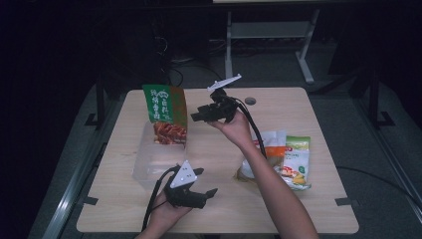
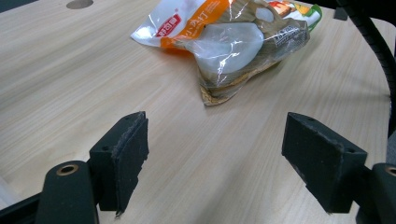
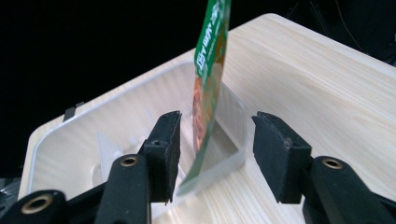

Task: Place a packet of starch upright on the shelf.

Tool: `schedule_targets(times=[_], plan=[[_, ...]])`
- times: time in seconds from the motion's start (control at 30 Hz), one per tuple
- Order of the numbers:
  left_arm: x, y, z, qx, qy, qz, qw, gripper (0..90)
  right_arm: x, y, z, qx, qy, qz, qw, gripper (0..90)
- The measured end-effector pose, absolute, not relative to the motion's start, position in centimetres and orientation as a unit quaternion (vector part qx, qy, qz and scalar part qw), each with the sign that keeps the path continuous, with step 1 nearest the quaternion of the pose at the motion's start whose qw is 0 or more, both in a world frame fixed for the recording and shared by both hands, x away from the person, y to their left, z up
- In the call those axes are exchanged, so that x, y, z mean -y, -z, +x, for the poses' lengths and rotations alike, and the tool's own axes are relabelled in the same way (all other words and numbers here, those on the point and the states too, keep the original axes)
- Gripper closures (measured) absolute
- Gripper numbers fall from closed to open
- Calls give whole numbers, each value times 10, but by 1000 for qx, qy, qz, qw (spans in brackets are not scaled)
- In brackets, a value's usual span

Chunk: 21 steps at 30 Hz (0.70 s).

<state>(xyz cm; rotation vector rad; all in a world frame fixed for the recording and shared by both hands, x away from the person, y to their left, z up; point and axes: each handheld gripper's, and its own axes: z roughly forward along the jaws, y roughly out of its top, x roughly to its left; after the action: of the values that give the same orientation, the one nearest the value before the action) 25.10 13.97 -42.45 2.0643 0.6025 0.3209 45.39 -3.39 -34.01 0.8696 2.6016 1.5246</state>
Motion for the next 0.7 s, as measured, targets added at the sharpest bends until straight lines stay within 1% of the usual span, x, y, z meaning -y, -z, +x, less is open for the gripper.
schedule_targets(times=[0.23,0.57,0.7], plan=[[-140,425,251,-246,-131,841,463,224,58,340,446,-830,-476,292,4,469],[-140,424,252,-247,-130,840,465,224,87,344,436,-838,-451,306,1,445],[-140,424,252,-250,-131,838,467,224,98,342,430,-835,-453,311,10,443]])
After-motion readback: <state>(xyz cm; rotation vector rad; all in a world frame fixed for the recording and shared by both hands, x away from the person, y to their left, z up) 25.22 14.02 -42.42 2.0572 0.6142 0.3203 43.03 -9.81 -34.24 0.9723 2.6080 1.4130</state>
